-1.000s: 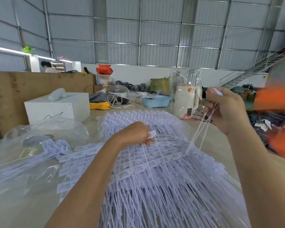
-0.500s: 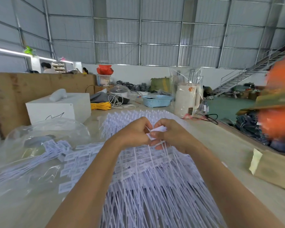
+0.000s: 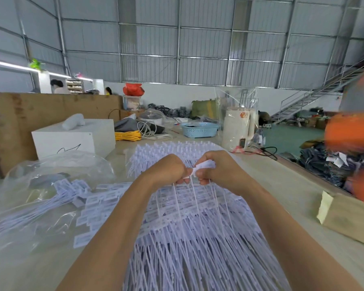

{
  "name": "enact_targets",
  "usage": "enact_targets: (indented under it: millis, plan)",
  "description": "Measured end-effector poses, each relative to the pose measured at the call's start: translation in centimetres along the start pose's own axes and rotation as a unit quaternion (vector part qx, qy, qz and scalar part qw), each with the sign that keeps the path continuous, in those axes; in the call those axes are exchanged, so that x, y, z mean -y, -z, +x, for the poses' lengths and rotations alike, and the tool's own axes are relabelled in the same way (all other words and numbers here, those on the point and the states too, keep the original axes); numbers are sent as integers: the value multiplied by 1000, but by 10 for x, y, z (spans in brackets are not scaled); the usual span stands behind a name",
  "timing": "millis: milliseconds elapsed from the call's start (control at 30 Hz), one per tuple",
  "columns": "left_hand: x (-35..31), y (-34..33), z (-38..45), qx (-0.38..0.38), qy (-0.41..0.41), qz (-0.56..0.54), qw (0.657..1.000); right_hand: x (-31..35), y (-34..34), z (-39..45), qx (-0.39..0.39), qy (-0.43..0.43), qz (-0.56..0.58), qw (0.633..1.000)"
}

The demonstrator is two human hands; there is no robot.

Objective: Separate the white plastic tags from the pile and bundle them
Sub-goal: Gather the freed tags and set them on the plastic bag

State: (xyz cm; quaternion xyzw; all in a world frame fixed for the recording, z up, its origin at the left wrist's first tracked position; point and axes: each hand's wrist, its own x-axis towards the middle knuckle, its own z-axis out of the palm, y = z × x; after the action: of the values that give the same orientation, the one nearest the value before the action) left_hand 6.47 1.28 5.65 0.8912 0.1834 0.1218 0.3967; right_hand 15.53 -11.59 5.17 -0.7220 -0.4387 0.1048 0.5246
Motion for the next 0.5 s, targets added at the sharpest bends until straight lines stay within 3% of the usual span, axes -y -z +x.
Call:
enact_targets:
  millis: [267,400,433,500]
  plan:
    - [-2,2,0,36,72,-116,990,-2,-4,3,-32,33,-56,997]
    - [-4,12,-6,126,84,-164,975,-5,4,3,-116,73,-211,968]
    - [-5,13,-7,114,71,-137,981,-6,12,3,-136,58,-202,968]
    - [-4,12,-7,55,32,-58,996,-1,32,0,-153,18,-72,985]
